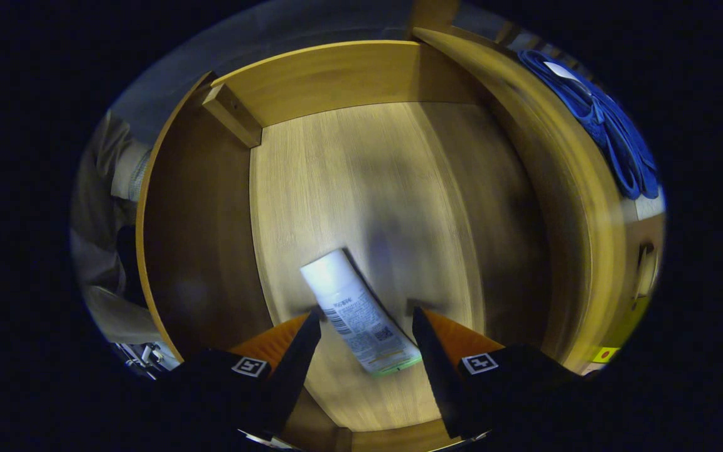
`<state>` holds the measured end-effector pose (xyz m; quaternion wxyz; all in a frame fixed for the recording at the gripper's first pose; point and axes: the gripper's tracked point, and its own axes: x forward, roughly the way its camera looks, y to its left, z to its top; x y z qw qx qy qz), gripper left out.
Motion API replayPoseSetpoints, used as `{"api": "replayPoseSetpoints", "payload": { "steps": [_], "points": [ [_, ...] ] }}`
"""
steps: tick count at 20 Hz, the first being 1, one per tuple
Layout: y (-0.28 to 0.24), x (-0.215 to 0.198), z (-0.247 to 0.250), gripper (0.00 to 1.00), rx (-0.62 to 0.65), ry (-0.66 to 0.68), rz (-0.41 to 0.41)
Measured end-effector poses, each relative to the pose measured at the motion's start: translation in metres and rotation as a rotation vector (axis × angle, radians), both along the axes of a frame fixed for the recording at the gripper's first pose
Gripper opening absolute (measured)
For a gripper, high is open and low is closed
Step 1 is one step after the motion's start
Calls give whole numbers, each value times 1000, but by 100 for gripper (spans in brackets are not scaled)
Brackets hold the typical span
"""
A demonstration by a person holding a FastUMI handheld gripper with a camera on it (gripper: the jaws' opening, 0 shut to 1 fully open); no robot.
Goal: Pull open the drawer, take out the items inside it, and place them on the countertop above the cabinet.
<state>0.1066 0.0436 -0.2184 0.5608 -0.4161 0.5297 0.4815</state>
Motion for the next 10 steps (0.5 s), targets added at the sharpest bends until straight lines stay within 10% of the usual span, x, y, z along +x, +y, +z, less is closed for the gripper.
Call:
{"api": "replayPoseSetpoints", "payload": {
  "steps": [10],
  "points": [
    [4, 3, -13, 60, -29, -12, 59]
  ]
}}
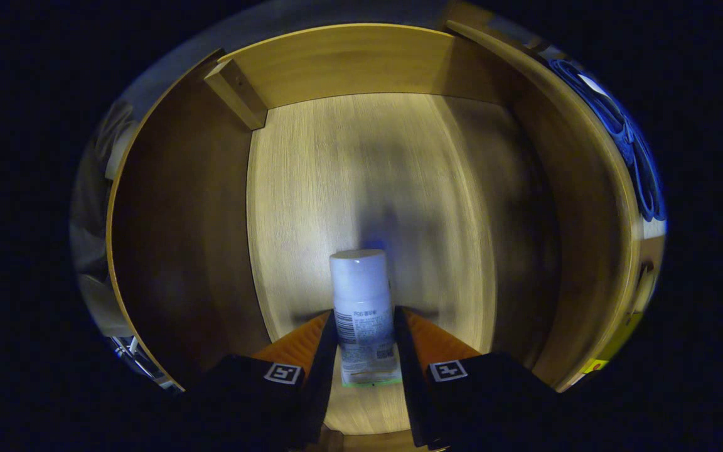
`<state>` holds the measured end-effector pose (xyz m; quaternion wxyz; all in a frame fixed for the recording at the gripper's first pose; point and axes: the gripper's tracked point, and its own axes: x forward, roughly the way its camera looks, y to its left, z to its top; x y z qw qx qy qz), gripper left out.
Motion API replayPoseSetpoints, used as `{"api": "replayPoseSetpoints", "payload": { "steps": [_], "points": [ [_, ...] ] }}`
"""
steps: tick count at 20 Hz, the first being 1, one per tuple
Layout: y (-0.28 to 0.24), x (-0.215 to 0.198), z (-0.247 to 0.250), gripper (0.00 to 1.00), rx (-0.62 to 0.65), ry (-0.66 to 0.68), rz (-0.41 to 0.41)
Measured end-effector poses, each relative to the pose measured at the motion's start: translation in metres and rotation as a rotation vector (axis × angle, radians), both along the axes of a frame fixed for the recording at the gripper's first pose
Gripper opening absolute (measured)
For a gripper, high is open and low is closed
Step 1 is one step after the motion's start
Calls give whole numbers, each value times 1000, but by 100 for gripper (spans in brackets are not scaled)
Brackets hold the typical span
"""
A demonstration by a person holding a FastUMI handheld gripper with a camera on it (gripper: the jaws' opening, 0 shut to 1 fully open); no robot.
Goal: Pull open the drawer, take out the items inside it, and place them on the countertop above the cabinet.
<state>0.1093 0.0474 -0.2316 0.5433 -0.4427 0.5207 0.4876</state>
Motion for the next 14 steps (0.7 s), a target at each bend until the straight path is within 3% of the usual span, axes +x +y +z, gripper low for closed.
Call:
{"api": "replayPoseSetpoints", "payload": {
  "steps": [7, 14],
  "points": [
    [6, 11, 10, 51, 52, -54, -74],
    [5, 22, 32, 51, 93, -162, -155]
  ]
}}
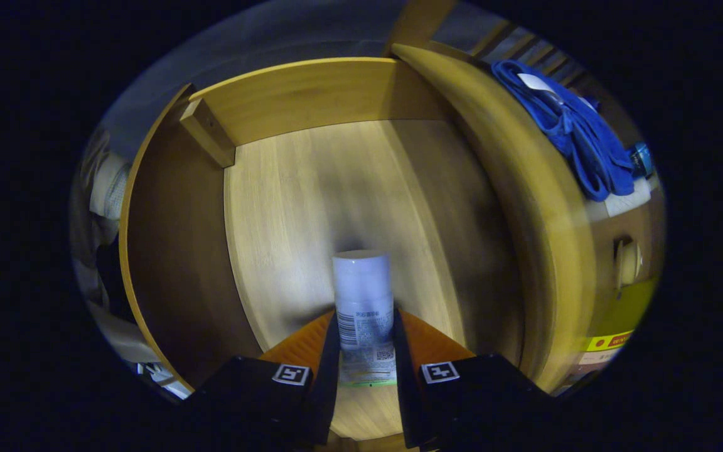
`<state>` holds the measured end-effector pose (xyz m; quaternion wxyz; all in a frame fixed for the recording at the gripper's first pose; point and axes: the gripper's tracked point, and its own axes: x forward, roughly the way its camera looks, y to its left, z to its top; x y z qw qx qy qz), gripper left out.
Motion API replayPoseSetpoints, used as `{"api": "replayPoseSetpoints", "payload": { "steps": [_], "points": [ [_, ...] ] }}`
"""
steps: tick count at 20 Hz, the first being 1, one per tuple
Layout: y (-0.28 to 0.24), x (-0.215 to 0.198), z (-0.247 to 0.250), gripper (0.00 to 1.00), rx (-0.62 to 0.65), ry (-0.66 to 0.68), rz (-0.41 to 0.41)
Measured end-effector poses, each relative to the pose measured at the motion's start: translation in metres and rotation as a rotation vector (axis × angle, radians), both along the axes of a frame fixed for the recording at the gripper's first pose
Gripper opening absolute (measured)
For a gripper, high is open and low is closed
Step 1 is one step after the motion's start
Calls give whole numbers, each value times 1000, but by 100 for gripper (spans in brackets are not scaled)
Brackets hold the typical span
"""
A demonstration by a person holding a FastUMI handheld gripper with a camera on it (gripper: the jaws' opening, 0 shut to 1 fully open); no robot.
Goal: Pull open the drawer, take out the items inside it, and place them on the countertop above the cabinet.
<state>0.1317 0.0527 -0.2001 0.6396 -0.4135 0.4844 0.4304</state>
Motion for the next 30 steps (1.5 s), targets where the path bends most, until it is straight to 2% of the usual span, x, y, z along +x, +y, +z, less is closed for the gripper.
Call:
{"api": "replayPoseSetpoints", "payload": {
  "steps": [4, 11, 15, 19, 22, 30],
  "points": [
    [-8, 2, 14, 51, 0, -74, -49],
    [-13, 10, 70, 51, 119, -221, -226],
    [-19, 31, 116, 51, 227, -343, -349],
    [-43, 67, 160, 51, 348, -445, -534],
    [-51, 92, 179, 50, 465, -476, -715],
    [-33, 164, 162, 50, 628, -456, -1026]
  ]
}}
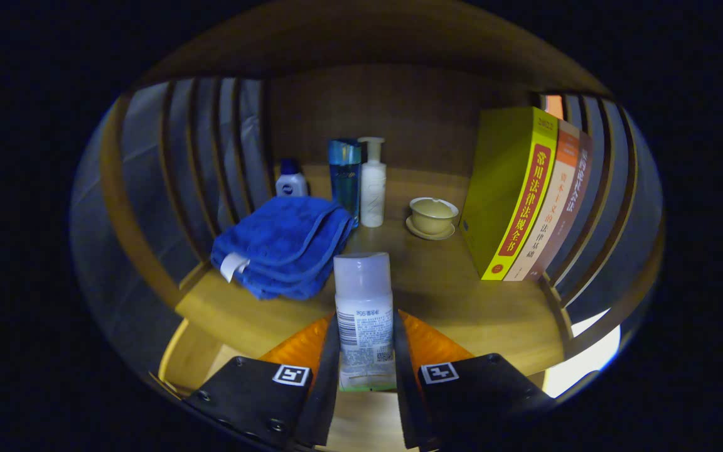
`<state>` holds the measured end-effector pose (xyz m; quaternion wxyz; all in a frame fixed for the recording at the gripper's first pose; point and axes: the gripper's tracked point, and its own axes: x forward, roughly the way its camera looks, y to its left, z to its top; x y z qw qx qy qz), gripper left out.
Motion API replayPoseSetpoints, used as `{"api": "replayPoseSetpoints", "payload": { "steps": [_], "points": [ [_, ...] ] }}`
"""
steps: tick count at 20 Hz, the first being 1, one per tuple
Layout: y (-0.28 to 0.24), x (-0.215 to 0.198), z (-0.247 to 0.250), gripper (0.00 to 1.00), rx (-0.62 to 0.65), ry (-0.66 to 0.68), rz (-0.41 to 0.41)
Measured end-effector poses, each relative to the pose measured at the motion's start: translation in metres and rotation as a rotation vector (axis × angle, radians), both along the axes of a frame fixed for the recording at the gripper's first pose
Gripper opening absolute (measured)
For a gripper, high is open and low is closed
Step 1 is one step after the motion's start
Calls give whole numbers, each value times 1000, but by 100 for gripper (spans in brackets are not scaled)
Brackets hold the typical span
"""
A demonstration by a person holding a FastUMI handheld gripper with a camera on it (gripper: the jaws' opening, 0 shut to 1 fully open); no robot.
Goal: Pull open the drawer, take out the items inside it, and place them on the countertop above the cabinet.
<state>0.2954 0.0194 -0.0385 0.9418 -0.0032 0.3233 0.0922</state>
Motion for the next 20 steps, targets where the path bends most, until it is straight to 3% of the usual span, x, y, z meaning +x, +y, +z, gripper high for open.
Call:
{"api": "replayPoseSetpoints", "payload": {
  "steps": [8, 16, 20],
  "points": [
    [-15, 34, -27, 51, 35, 34, -174],
    [-15, 39, -50, 51, 72, 71, -224],
    [-14, 39, -50, 57, 101, 60, -216]
  ]
}}
